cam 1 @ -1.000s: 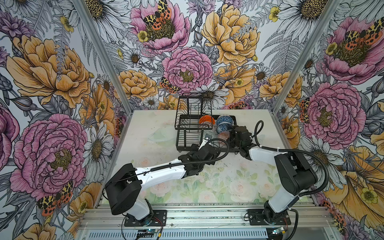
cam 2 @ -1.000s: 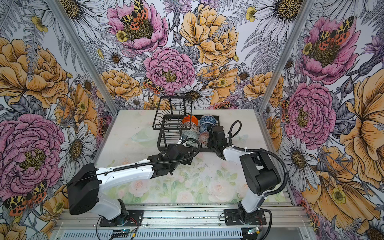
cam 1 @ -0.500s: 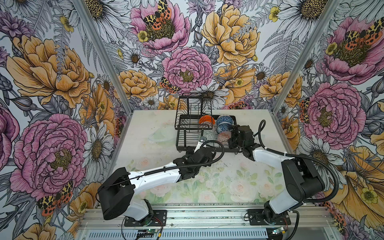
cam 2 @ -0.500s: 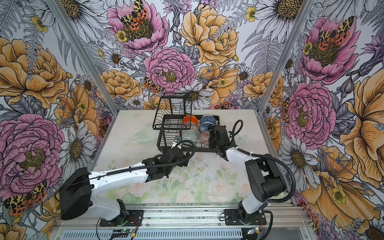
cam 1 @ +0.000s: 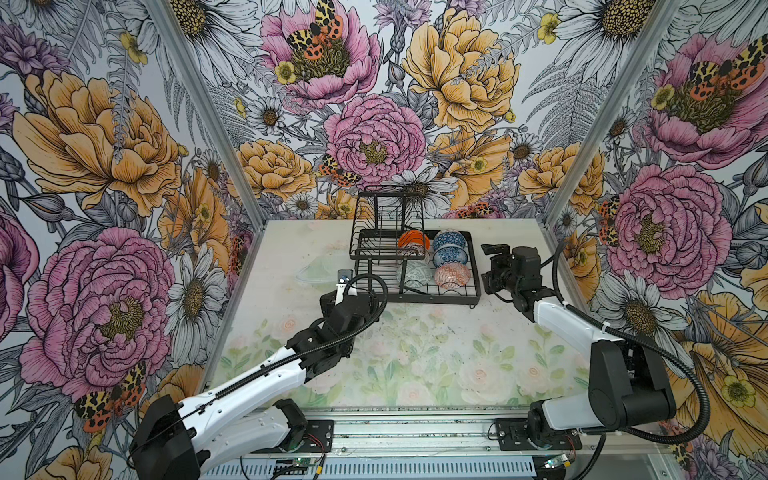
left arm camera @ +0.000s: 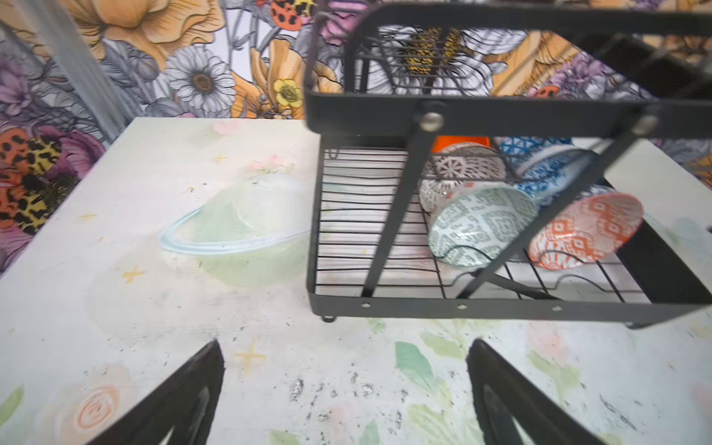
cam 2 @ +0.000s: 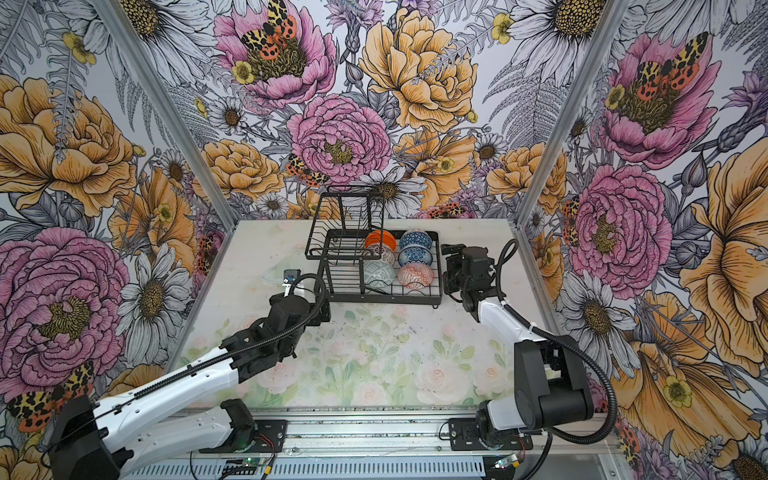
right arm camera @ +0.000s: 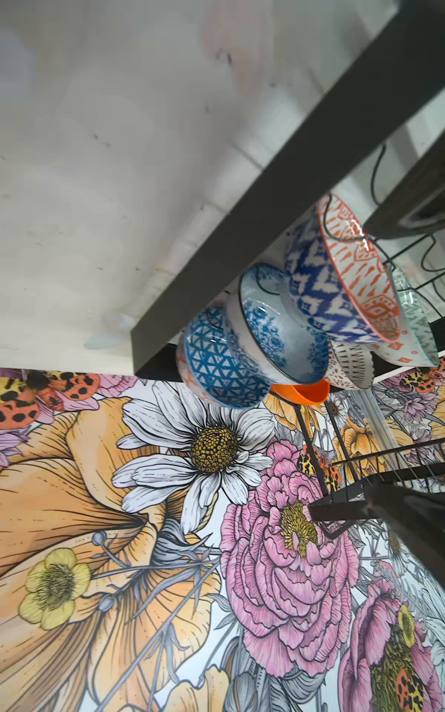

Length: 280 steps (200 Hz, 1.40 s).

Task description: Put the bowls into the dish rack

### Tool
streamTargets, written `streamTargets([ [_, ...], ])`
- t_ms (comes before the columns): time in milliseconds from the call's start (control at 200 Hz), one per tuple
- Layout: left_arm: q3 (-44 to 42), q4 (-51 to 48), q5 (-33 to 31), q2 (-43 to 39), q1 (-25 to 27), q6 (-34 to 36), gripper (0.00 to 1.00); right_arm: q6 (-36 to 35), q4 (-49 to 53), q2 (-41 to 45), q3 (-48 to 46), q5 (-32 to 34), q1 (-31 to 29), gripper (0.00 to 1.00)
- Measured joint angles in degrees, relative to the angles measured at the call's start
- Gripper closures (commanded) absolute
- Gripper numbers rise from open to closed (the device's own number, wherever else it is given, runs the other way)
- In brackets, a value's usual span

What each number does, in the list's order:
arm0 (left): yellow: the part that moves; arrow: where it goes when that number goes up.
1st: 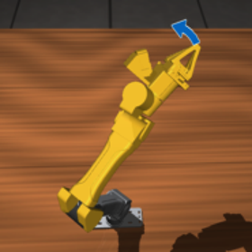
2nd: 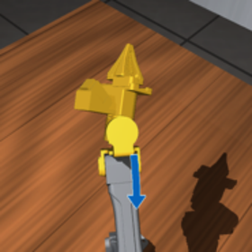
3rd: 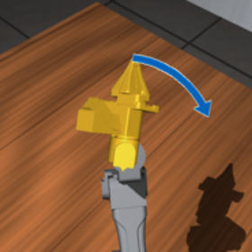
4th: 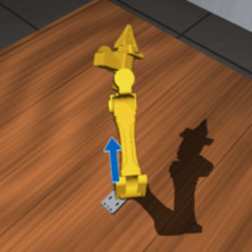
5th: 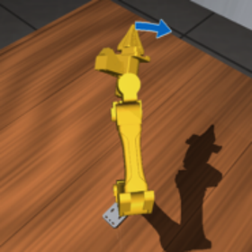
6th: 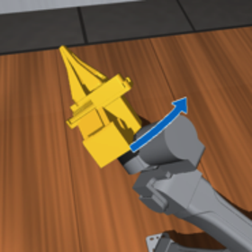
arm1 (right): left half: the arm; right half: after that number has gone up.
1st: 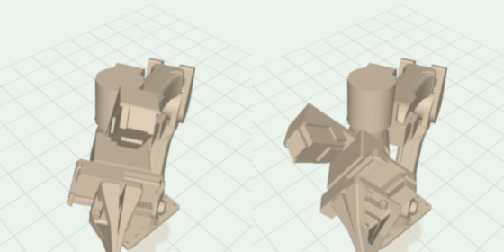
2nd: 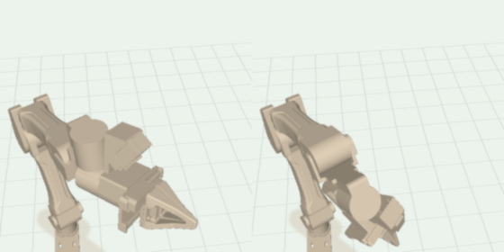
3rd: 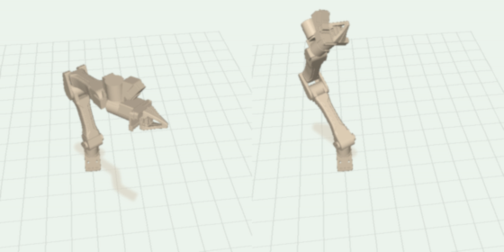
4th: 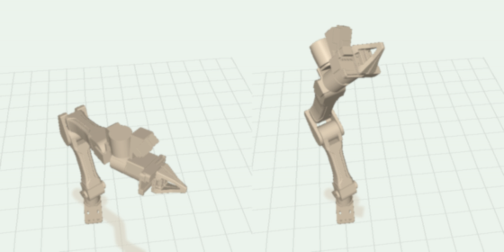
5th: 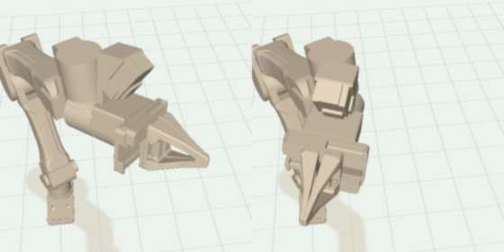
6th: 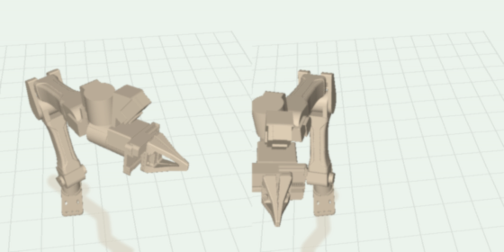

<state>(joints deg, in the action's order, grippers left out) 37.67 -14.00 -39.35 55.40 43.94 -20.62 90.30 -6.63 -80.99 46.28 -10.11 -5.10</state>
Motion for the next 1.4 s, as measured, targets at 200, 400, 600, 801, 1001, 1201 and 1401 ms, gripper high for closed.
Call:
streamTargets([
  [200, -3.04, 0.02, 3.54, -7.85, -17.44, 1.53, 0.01, -9.88, 7.48, 4.81, 2.01, -0.17, 6.54, 0.01],
  [400, -6.69, 4.74, 10.54, -6.36, -35.69, 3.39, 0.01, -19.96, 10.56, 6.12, 2.43, 7.21, 9.44, 0.01],
  [600, -11.08, 14.34, 13.75, 1.11, -45.44, 6.14, 0.01, -34.75, 11.54, 6.67, 2.12, 21.22, 9.7, 0.01],
  [801, -15.82, 28.89, 15.23, 10.64, -47.12, 10.91, 0.01, -48.22, 6.49, 8.2, -3.52, 30.42, 10.08, 0.01],
  [1001, -16.13, 40.52, 15.21, 18.84, -46.8, 13.55, 0.01, -59.08, -2.32, 7.78, -11.52, 34.27, 10.45, 0.01],
  [1201, -15.76, 48.76, 16.28, 23.58, -46.8, 13.51, 0.01, -67.78, -11.72, 5.42, -15.76, 34.27, 10.71, 0.0],
  [1401, -15.69, 54.51, 16.79, 26.99, -44.96, 14.08, 0.01, -72.13, -23.23, 3.21, -21.94, 30.73, 10.71, 0.01],
])
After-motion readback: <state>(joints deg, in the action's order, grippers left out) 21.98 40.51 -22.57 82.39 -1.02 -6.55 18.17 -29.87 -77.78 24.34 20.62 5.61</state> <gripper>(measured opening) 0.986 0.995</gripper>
